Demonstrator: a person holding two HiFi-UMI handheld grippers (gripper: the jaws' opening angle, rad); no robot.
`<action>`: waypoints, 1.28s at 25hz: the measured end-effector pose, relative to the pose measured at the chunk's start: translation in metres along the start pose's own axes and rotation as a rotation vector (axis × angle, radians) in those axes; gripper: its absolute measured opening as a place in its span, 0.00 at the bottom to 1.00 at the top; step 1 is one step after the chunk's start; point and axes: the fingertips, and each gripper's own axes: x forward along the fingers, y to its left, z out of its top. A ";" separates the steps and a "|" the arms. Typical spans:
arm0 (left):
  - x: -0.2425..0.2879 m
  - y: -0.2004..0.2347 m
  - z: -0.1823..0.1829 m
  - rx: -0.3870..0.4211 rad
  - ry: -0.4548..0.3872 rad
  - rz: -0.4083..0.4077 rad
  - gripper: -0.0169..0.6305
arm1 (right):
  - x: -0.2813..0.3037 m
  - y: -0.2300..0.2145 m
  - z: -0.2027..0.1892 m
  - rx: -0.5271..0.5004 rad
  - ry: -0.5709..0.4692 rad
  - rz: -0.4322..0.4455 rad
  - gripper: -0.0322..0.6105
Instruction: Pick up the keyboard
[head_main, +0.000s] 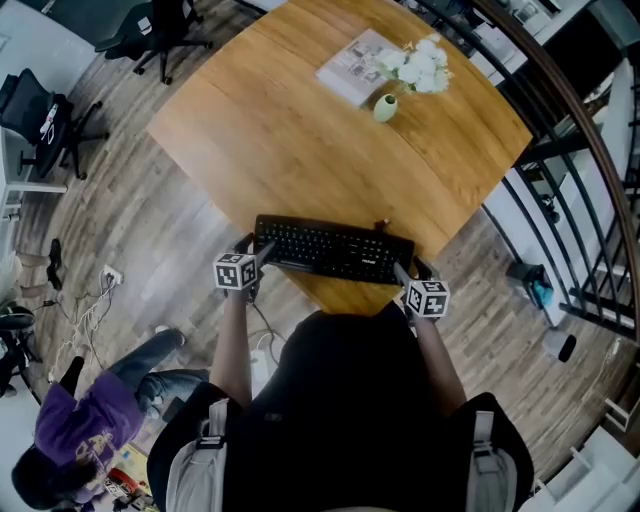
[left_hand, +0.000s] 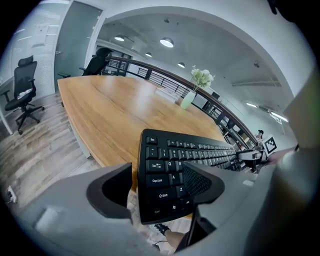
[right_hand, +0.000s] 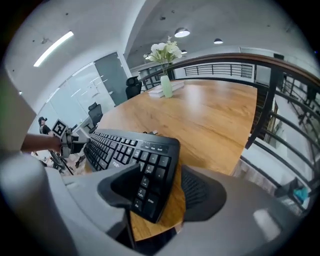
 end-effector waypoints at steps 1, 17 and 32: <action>0.001 -0.001 -0.001 -0.001 0.004 -0.003 0.49 | 0.001 0.001 -0.002 0.018 0.005 0.009 0.45; 0.006 -0.009 -0.009 -0.065 0.013 -0.047 0.49 | 0.018 -0.001 0.005 0.145 0.003 0.098 0.47; -0.008 -0.015 -0.016 -0.096 -0.014 -0.023 0.49 | 0.010 -0.004 0.012 0.126 -0.008 0.089 0.47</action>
